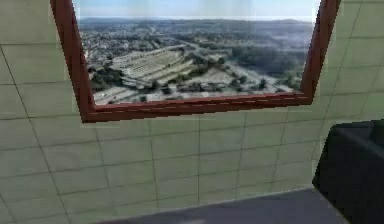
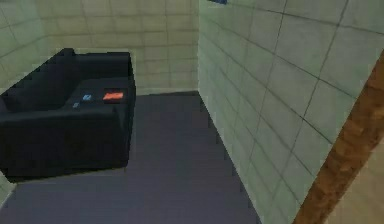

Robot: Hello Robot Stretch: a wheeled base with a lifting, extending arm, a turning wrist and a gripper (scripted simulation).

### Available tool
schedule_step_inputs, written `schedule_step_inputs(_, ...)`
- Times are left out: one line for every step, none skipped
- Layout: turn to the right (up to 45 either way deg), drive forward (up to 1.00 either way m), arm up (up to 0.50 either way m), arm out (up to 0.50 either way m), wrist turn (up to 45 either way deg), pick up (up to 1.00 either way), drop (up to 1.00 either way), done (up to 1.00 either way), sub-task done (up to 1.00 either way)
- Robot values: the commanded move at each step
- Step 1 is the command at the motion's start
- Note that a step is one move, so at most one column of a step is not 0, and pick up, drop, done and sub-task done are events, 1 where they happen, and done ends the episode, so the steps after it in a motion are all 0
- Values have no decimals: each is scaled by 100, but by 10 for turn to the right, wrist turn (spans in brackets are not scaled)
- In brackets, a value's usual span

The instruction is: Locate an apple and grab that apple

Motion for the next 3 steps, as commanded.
schedule_step_inputs(0,20,0,0,0,0,0,0,0)
schedule_step_inputs(-300,0,0,0,0,0,0,0,0)
schedule_step_inputs(0,35,0,0,0,0,0,0,0)
